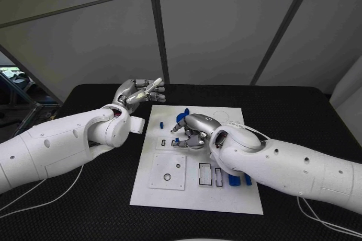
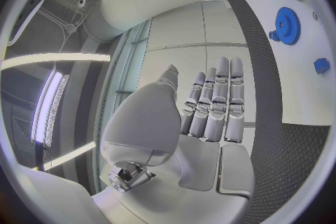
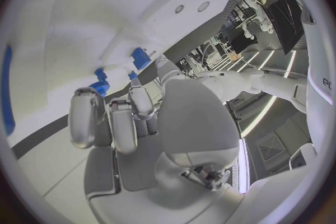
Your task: Assemble the parts on the task board
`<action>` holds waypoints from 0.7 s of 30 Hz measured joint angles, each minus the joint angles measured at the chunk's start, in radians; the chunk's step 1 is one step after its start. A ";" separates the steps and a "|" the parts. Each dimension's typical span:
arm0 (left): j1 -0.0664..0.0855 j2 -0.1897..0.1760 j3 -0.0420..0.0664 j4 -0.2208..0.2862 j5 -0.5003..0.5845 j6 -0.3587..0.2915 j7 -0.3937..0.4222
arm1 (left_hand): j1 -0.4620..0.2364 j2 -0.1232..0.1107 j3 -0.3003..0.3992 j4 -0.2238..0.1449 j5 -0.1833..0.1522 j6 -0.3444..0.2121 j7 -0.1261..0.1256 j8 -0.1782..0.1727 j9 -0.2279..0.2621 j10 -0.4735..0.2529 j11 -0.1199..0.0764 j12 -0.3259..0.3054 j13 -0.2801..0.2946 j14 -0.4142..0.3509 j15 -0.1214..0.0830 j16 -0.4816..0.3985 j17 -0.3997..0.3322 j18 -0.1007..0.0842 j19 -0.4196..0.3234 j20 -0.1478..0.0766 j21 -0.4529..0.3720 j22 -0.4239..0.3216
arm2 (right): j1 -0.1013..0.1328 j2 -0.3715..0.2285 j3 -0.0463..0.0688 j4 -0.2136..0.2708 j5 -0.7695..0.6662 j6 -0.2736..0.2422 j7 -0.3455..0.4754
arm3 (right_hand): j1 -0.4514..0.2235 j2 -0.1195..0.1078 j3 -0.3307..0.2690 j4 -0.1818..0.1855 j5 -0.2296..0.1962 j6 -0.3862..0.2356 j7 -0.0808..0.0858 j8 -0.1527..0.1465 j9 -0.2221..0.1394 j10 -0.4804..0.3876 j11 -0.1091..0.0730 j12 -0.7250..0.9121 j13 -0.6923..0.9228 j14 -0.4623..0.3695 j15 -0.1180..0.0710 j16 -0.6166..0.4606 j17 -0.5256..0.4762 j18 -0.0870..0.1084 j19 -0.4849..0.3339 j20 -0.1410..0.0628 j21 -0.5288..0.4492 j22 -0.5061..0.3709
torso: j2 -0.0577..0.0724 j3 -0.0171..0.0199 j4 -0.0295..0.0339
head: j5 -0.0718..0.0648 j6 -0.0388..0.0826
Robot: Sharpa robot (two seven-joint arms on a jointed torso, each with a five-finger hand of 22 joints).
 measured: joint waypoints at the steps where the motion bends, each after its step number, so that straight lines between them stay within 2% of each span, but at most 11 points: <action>1: 0.000 -0.002 0.000 0.001 -0.004 -0.001 -0.005 | 0.000 0.000 -0.003 -0.003 0.000 0.004 -0.003 0.000 0.000 0.008 0.001 0.000 0.001 0.002 -0.002 0.000 0.003 0.000 0.000 0.000 0.006 0.002 | -0.001 -0.021 0.000 0.020 0.009 -0.016 0.016 | 0.004 0.004 0.000 0.000 0.000 0.000 0.000 0.005 0.001 0.000 0.000 0.005 0.001 0.000 0.000 0.000 0.000 0.000 0.000 0.000 -0.001 -0.001 | -0.001 0.0001 0.0000 | 0.000 0.001; 6: 0.000 -0.016 0.000 0.011 -0.043 -0.002 -0.040 | 0.023 0.006 0.000 -0.016 0.000 0.053 -0.035 0.015 0.006 0.105 -0.037 0.036 0.026 0.128 -0.043 0.067 0.051 0.000 0.077 -0.035 0.071 0.032 | 0.002 -0.105 0.002 0.094 0.062 -0.054 0.080 | 0.027 0.017 -0.004 -0.004 0.021 0.025 -0.009 0.031 0.008 0.000 0.000 0.005 0.001 0.000 0.000 -0.006 0.000 0.000 0.000 0.000 -0.002 -0.006 | -0.003 -0.0005 0.0000 | 0.002 0.005; 9: 0.000 -0.028 0.000 0.026 -0.099 0.002 -0.098 | 0.032 0.005 0.010 -0.021 0.000 0.086 -0.061 0.032 0.015 0.173 -0.070 0.079 0.054 0.232 -0.081 0.166 0.115 0.000 0.159 -0.073 0.151 0.075 | 0.012 -0.167 0.017 0.139 0.120 -0.062 0.124 | 0.036 0.026 -0.008 -0.008 0.036 0.037 -0.016 0.043 0.009 -0.007 -0.008 0.004 -0.010 0.000 0.000 -0.018 0.000 0.000 -0.012 -0.001 -0.018 -0.027 | -0.007 -0.0005 0.0000 | 0.005 0.006; 12: 0.000 -0.038 0.000 0.044 -0.186 0.014 -0.189 | 0.003 -0.007 -0.009 0.005 -0.004 0.068 -0.065 0.037 0.021 0.174 -0.072 0.132 0.098 0.237 -0.088 0.269 0.195 0.000 0.178 -0.088 0.217 0.118 | 0.031 -0.220 0.030 0.162 0.185 -0.062 0.151 | 0.048 0.038 -0.008 -0.008 0.053 0.044 -0.018 0.050 0.009 -0.015 -0.015 -0.014 -0.027 0.000 0.000 -0.035 0.000 0.000 -0.036 -0.006 -0.039 -0.061 | -0.013 -0.0005 0.0000 | 0.007 0.005; 13: 0.000 -0.041 0.000 0.050 -0.216 0.020 -0.223 | -0.001 -0.010 -0.015 0.011 -0.008 0.060 -0.068 0.047 0.026 0.172 -0.074 0.166 0.124 0.244 -0.093 0.346 0.261 0.000 0.189 -0.095 0.245 0.136 | 0.037 -0.234 0.032 0.166 0.203 -0.061 0.155 | 0.050 0.040 -0.008 -0.008 0.061 0.045 -0.019 0.050 0.009 -0.027 -0.015 -0.025 -0.038 0.000 0.000 -0.045 0.000 0.000 -0.049 -0.005 -0.050 -0.080 | -0.015 -0.0002 0.0001 | 0.008 0.004; 15: 0.000 -0.048 0.000 0.066 -0.292 0.042 -0.308 | -0.034 -0.016 -0.041 0.030 -0.014 0.057 -0.075 0.086 0.045 0.177 -0.089 0.272 0.197 0.261 -0.104 0.637 0.529 0.000 0.228 -0.106 0.349 0.239 | 0.053 -0.265 0.037 0.171 0.240 -0.058 0.162 | 0.051 0.041 -0.008 -0.008 0.067 0.045 -0.019 0.050 0.009 -0.038 -0.016 -0.040 -0.053 0.000 0.000 -0.058 0.000 0.000 -0.063 -0.009 -0.065 -0.105 | -0.021 0.0012 0.0001 | 0.010 0.001; 16: 0.000 -0.052 0.000 0.072 -0.325 0.055 -0.345 | -0.049 -0.012 -0.052 0.033 -0.014 0.061 -0.084 0.108 0.057 0.177 -0.098 0.327 0.238 0.265 -0.109 0.734 0.621 -0.001 0.248 -0.111 0.406 0.305 | 0.059 -0.277 0.038 0.172 0.253 -0.056 0.164 | 0.051 0.041 -0.008 -0.008 0.067 0.045 -0.019 0.051 0.008 -0.038 -0.016 -0.041 -0.057 0.000 0.000 -0.058 0.000 0.009 -0.063 -0.009 -0.067 -0.109 | -0.024 0.0023 0.0001 | 0.010 -0.001; 18: 0.000 -0.058 0.000 0.088 -0.402 0.091 -0.431 | -0.098 0.008 -0.083 0.040 -0.014 0.058 -0.103 0.181 0.099 0.149 -0.120 0.503 0.373 0.265 -0.126 0.952 0.828 -0.002 0.294 -0.124 0.556 0.488 | 0.071 -0.299 0.040 0.170 0.278 -0.054 0.166 | 0.051 0.041 -0.012 -0.005 0.067 0.045 -0.019 0.054 0.008 -0.038 -0.016 -0.041 -0.058 0.000 0.000 -0.058 0.001 0.016 -0.063 -0.009 -0.067 -0.112 | -0.030 0.0042 0.0001 | 0.010 -0.004; 19: 0.003 -0.059 0.000 0.095 -0.436 0.109 -0.469 | -0.123 0.020 -0.103 0.042 -0.012 0.052 -0.109 0.223 0.127 0.135 -0.129 0.623 0.476 0.265 -0.138 1.031 0.904 -0.070 0.316 -0.128 0.625 0.576 | 0.075 -0.307 0.040 0.168 0.287 -0.053 0.166 | 0.051 0.041 -0.012 -0.004 0.067 0.045 -0.019 0.054 0.008 -0.038 -0.016 -0.041 -0.058 0.000 0.000 -0.058 0.001 0.016 -0.063 -0.009 -0.067 -0.112 | -0.032 0.0051 0.0001 | 0.010 -0.005; 20: 0.006 -0.061 0.000 0.101 -0.471 0.129 -0.506 | -0.147 0.022 -0.127 0.046 -0.012 0.044 -0.117 0.271 0.158 0.141 -0.133 0.770 0.620 0.264 -0.139 1.095 0.968 -0.109 0.341 -0.136 0.692 0.668 | 0.079 -0.313 0.041 0.165 0.295 -0.052 0.166 | 0.051 0.041 -0.015 -0.007 0.067 0.045 -0.019 0.054 0.008 -0.038 -0.016 -0.041 -0.058 0.000 0.000 -0.058 0.001 0.016 -0.063 -0.009 -0.067 -0.112 | -0.035 0.0062 0.0001 | 0.010 -0.007; 21: 0.009 -0.061 0.000 0.107 -0.506 0.149 -0.542 | -0.161 0.027 -0.144 0.048 -0.012 0.045 -0.128 0.310 0.185 0.163 -0.140 0.876 0.729 0.264 -0.140 1.131 1.005 -0.109 0.363 -0.139 0.738 0.734 | 0.084 -0.319 0.041 0.159 0.302 -0.052 0.166 | 0.051 0.041 -0.017 -0.005 0.067 0.045 -0.019 0.055 0.008 -0.038 -0.016 -0.041 -0.058 0.000 0.000 -0.058 0.001 0.016 -0.063 -0.009 -0.067 -0.112 | -0.037 0.0072 0.0001 | 0.010 -0.009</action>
